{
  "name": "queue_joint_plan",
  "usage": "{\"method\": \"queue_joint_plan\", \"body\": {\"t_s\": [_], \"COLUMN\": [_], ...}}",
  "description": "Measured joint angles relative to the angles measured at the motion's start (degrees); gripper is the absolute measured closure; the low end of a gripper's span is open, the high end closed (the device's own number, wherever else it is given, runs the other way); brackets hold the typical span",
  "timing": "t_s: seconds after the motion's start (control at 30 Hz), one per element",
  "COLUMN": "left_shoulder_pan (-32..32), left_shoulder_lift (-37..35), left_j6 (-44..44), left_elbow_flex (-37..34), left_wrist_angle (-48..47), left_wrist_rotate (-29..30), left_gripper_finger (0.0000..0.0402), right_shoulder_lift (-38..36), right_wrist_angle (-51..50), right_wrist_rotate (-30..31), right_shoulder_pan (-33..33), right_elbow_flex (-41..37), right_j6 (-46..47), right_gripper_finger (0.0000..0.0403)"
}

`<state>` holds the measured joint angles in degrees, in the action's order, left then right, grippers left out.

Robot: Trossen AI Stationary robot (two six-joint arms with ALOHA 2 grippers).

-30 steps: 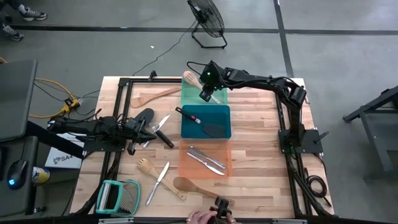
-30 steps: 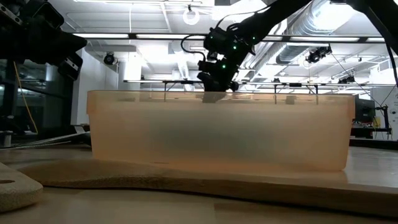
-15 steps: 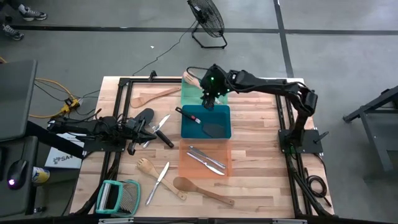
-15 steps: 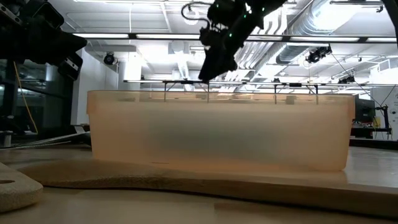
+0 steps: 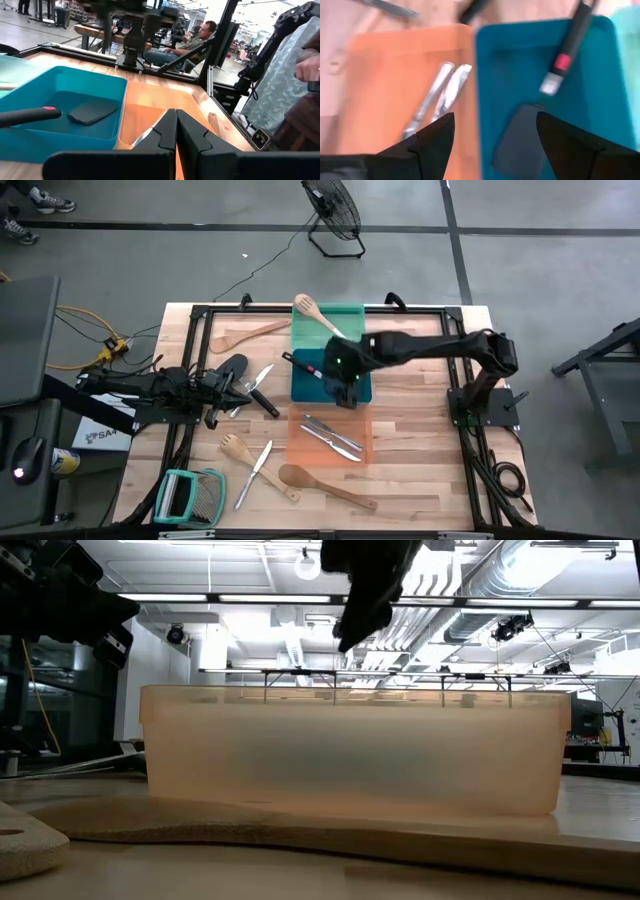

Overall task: Pick & Place Kitchen Items
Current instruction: Put the wooden serving spoon into the green bin

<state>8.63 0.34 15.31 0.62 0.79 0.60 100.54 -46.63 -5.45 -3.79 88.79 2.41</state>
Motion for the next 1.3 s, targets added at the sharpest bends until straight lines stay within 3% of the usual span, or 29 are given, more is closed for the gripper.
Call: {"method": "queue_joint_plan", "body": {"t_s": [0.17,0.63,1.1,1.3], "left_shoulder_pan": [-0.01,0.01,0.00,0.00], "left_shoulder_lift": [0.00,0.02,0.00,0.02], "left_j6": [0.00,0.00,0.00,0.00], "left_elbow_flex": [0.00,0.00,0.00,0.00], "left_wrist_angle": [-0.01,-0.01,-0.01,-0.01], "left_wrist_rotate": [0.00,0.00,-0.01,0.00], "left_gripper_finger": [0.0402,0.0402,0.0402,0.0402], "right_shoulder_lift": [-0.49,2.26,10.12,12.76], "right_wrist_angle": [-2.48,-1.54,4.97,2.03], "right_wrist_rotate": [6.25,7.41,6.28,5.51], "right_shoulder_pan": [6.93,28.66,39.24,42.03], "right_elbow_flex": [0.02,0.05,0.05,0.05], "right_j6": [3.80,19.71,36.18,44.55], "right_gripper_finger": [0.0131,0.0132,0.0133,0.0133]}}
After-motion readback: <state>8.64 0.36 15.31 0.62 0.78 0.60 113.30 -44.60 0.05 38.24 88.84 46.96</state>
